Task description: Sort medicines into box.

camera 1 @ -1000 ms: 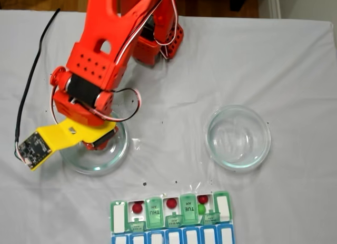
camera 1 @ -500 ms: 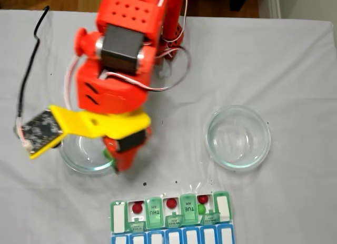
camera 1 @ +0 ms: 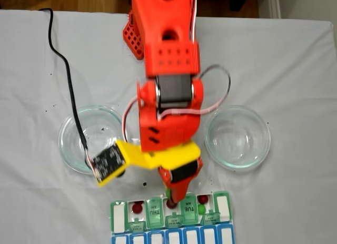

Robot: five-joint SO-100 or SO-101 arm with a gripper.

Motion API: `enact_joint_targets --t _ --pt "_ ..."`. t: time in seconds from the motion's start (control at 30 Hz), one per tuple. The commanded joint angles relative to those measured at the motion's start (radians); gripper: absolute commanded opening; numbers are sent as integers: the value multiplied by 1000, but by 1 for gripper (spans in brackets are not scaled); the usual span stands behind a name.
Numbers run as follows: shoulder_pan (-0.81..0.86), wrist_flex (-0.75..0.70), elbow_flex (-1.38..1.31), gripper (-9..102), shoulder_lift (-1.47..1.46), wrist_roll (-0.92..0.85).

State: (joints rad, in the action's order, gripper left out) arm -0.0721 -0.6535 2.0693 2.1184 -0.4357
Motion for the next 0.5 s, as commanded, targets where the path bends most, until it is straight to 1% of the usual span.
enact_joint_targets --t 0.0,0.23,0.47 --pt "9 8 -235 0 -160 6" --pt "9 -14 -337 0 -275 11" --pt "-6 28 -347 0 -314 12"
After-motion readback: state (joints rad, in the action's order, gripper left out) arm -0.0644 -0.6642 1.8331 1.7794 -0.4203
